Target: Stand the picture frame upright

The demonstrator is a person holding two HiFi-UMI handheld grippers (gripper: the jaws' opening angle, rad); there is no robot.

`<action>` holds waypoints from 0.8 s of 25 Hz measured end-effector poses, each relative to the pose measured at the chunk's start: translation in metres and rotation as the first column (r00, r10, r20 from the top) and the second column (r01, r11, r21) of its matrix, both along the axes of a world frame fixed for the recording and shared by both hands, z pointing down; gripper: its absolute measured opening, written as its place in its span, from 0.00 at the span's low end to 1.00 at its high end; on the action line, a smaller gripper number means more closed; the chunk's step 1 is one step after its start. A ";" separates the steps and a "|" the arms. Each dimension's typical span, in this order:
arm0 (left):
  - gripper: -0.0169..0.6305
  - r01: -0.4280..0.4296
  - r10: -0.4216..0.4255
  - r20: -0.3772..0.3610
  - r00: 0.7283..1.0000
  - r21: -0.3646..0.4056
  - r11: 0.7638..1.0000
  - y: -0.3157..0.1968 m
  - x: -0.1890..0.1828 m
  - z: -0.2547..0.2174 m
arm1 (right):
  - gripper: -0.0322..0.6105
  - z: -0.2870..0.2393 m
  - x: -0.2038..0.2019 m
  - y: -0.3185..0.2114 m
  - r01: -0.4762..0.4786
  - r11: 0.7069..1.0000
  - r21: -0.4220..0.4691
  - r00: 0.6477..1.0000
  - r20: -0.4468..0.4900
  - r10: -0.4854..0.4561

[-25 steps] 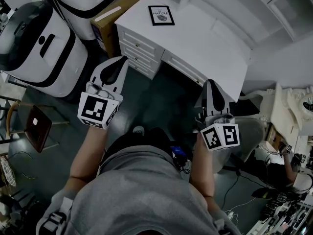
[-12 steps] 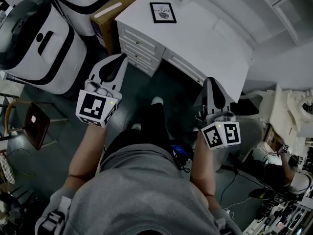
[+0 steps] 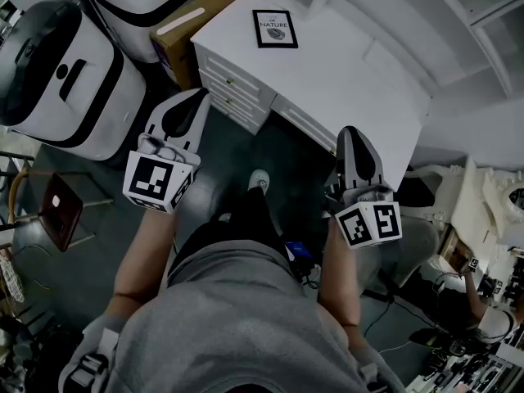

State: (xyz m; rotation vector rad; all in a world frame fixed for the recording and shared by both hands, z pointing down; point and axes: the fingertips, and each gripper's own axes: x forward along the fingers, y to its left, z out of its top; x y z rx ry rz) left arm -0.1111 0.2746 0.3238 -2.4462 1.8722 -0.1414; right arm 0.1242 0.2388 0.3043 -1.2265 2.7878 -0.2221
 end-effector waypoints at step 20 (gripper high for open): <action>0.04 0.116 -0.116 -0.001 0.993 -0.007 0.993 -0.124 -0.004 0.006 | 0.09 0.017 -0.001 -0.156 0.098 0.994 -0.048 0.995 0.016 -0.097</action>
